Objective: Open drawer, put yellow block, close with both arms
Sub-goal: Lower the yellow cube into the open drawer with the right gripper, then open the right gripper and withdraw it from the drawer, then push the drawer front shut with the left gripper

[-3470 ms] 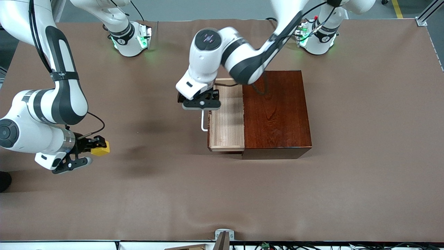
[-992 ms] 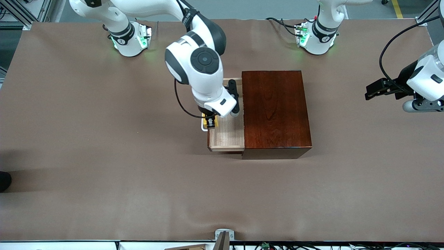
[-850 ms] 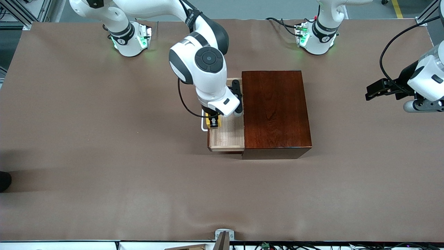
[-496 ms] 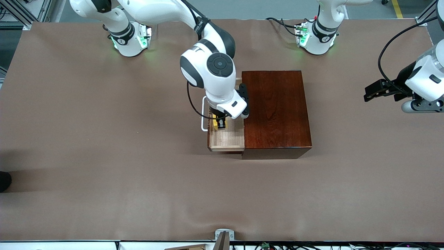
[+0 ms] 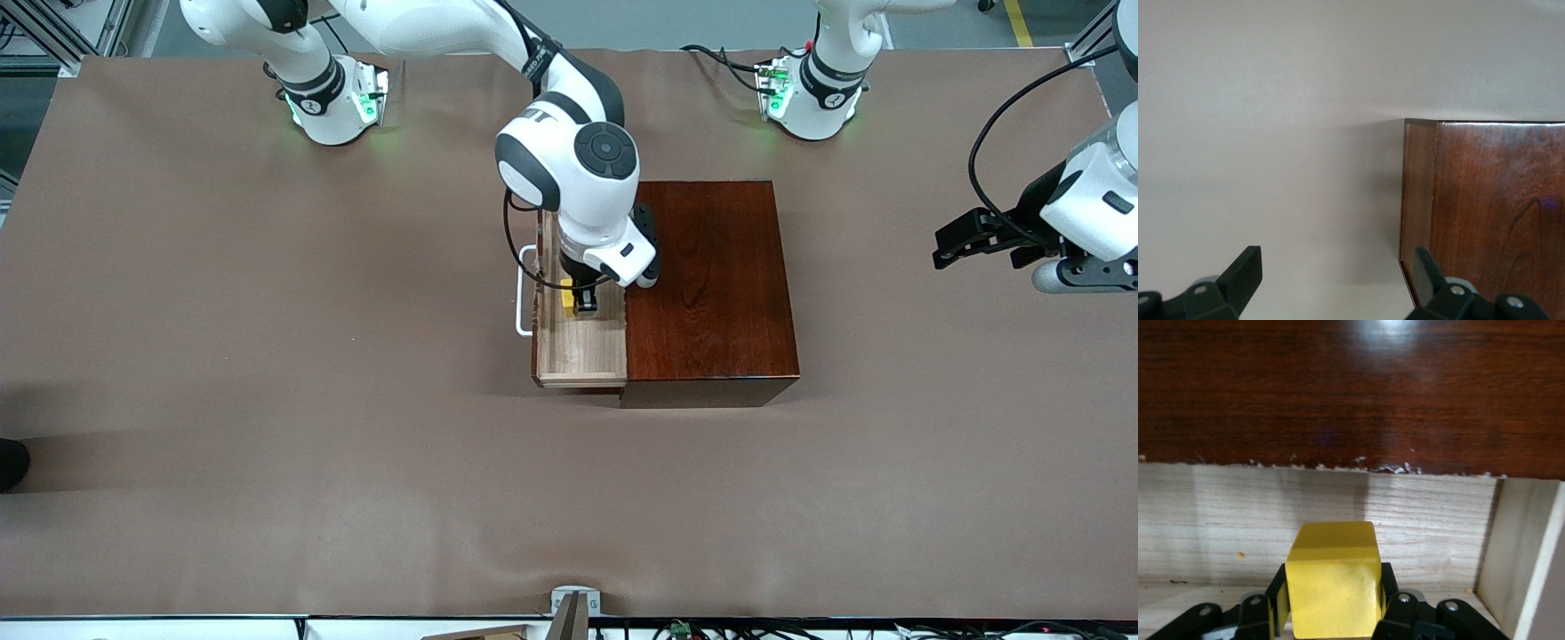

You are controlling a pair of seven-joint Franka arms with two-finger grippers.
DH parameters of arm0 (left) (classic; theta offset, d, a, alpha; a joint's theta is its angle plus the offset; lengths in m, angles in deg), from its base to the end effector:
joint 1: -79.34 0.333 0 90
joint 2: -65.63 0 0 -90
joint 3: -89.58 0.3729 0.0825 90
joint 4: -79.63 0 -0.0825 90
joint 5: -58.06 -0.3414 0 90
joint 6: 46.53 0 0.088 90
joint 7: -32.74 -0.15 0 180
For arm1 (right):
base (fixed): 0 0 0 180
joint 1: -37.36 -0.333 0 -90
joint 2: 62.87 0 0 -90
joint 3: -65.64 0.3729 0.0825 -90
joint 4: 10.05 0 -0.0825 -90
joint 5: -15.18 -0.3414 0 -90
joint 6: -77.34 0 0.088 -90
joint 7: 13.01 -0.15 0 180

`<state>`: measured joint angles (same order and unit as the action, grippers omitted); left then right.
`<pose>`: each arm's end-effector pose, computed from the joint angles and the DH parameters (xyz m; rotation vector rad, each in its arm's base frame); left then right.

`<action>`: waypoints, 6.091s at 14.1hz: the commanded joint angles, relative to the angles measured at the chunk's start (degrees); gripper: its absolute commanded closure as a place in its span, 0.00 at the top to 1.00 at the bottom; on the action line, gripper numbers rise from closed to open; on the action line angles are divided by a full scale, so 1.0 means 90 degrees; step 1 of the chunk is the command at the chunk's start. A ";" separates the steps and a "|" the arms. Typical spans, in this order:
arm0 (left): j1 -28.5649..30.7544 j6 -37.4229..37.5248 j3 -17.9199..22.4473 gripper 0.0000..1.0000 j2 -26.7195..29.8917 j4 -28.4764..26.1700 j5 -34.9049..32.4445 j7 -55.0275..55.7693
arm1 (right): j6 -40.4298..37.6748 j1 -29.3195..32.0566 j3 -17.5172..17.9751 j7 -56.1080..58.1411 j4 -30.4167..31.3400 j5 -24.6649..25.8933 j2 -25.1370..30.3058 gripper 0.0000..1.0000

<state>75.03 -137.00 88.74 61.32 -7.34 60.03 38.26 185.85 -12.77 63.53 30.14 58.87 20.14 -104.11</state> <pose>0.5367 -0.0532 0.6224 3.1074 0.0109 -0.0270 0.4971 0.5490 0.3672 2.0825 2.2067 -0.0361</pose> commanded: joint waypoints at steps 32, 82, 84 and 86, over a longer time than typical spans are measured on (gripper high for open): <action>-0.0136 -0.0133 -0.0941 1.00 0.0078 0.0249 -0.0160 -0.0017 | -0.1931 0.2200 -0.0058 -0.0205 0.0533 0.0005 0.2198 1.00; -0.2880 -0.2800 -0.2994 1.00 -0.4307 0.1313 -0.2328 -0.3963 | -0.1979 0.5844 0.0137 -0.4980 0.2625 -0.0766 0.4592 1.00; -0.2890 -0.2556 -0.2935 1.00 -0.4277 0.1304 -0.2348 -0.3953 | -0.1989 0.5853 0.0147 -0.4980 0.2625 -0.0766 0.4573 1.00; -0.2929 -0.2186 -0.2886 1.00 -0.4277 0.1304 -0.2483 -0.3953 | -0.1989 0.5853 0.0147 -0.4961 0.2625 -0.0766 0.4573 1.00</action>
<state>48.90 -163.17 61.81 22.36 4.62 39.94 1.60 168.50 38.54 63.90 -14.57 82.74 13.22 -63.04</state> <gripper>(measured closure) 0.000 0.000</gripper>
